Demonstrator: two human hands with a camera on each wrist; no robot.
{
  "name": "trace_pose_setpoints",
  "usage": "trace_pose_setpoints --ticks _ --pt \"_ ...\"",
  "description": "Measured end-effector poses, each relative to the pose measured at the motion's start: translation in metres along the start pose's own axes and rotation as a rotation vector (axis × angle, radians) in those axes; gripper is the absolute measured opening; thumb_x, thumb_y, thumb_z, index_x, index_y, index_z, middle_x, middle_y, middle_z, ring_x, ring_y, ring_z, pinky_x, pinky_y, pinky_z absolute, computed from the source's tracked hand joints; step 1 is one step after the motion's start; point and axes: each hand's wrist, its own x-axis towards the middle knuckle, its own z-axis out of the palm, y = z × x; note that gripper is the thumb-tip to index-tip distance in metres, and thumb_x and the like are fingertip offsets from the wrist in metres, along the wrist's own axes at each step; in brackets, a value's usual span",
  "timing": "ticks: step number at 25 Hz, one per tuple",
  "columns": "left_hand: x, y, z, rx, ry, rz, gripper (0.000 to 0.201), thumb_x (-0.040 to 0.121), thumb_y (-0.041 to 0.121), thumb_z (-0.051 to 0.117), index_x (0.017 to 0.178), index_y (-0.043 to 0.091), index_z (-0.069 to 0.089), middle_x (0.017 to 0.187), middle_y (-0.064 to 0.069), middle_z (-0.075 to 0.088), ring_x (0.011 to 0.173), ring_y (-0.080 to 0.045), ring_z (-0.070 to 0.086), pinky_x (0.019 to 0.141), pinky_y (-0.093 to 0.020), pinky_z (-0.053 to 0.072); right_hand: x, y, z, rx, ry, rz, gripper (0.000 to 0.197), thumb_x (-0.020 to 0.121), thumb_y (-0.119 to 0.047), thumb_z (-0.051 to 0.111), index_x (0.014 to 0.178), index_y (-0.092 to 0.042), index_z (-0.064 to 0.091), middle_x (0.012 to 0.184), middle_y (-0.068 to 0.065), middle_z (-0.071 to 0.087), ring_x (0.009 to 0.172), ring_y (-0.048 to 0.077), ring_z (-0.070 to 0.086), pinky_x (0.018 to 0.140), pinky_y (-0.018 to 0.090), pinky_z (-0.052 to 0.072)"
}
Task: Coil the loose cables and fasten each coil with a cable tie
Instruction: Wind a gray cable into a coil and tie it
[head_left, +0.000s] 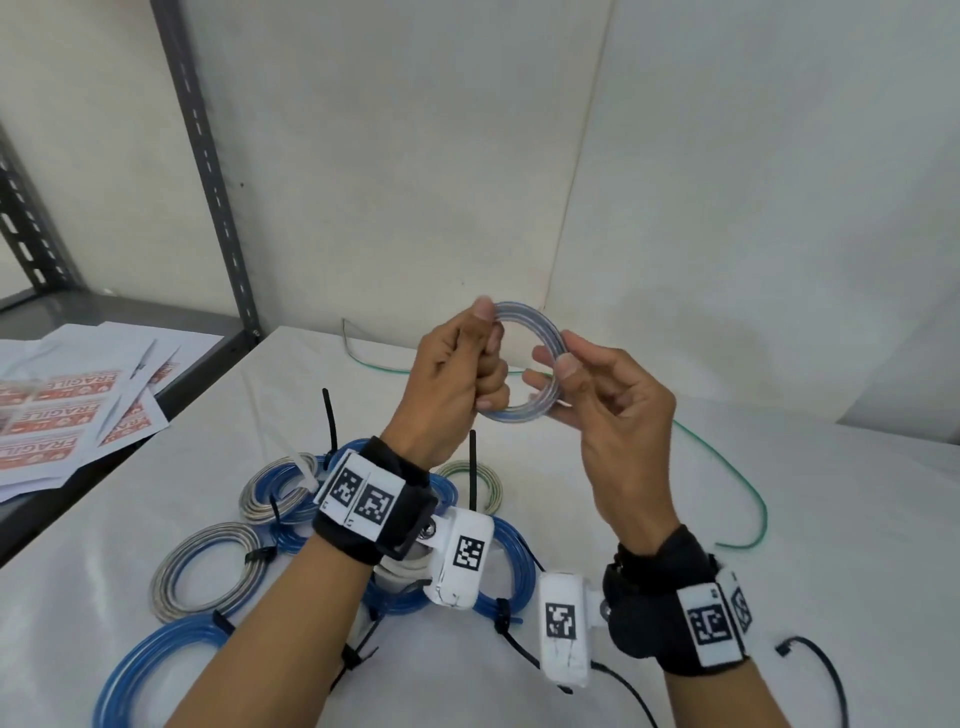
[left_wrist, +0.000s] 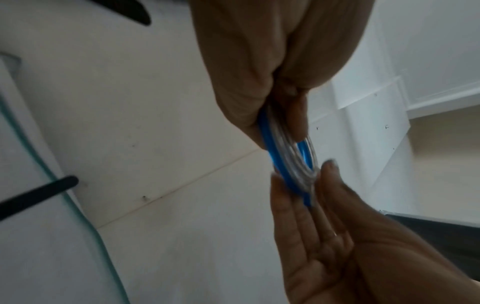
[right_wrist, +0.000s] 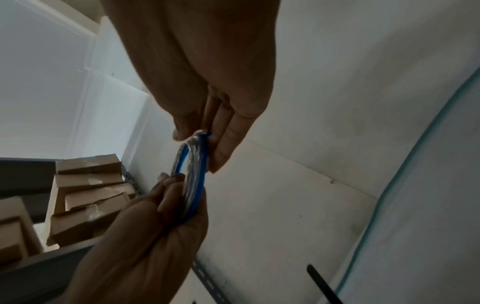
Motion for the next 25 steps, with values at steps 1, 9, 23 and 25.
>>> trace_pose_setpoints --ticks 1,9,23,25 --pt "0.0 -0.003 0.001 -0.02 0.024 0.016 0.037 0.098 0.044 0.045 0.076 0.015 0.039 0.065 0.0 0.012 0.049 -0.01 0.015 0.043 -0.021 0.023 -0.001 0.0 0.004 0.005 -0.009 0.005 0.027 0.094 -0.006 0.067 0.12 -0.012 0.067 0.106 0.008 0.078 0.097 0.028 0.076 0.082 0.04 0.062" --pt "-0.001 -0.002 -0.002 0.408 -0.366 -0.305 0.045 0.105 0.041 0.042 0.084 0.007 0.063 0.057 -0.004 0.044 0.05 -0.02 0.045 0.068 -0.035 0.058 0.015 -0.031 -0.061 -0.298 -0.386 0.13 0.029 0.089 -0.001 0.07 0.118 -0.002 0.071 0.097 0.012 0.079 0.082 0.028 0.076 0.079 0.037 0.061" --pt "-0.018 -0.068 0.108 0.481 -0.487 -0.65 0.047 0.107 0.038 0.041 0.065 0.017 0.043 0.055 0.006 0.018 0.05 -0.015 0.017 0.051 -0.025 0.032 -0.039 -0.061 -0.22 -1.457 -0.686 0.913 0.022 0.085 -0.015 0.078 0.104 -0.02 0.068 0.098 -0.003 0.063 0.085 0.017 0.06 0.067 0.024 0.048" --pt "-0.023 -0.071 0.114 0.485 -0.454 -0.639 0.047 0.106 0.036 0.043 0.063 0.018 0.042 0.056 0.005 0.019 0.051 -0.016 0.017 0.05 -0.025 0.032 -0.057 -0.055 -0.227 -1.737 -0.708 0.979 0.04 0.081 -0.037 0.083 0.104 -0.013 0.06 0.095 -0.001 0.058 0.086 0.021 0.058 0.063 0.025 0.045"
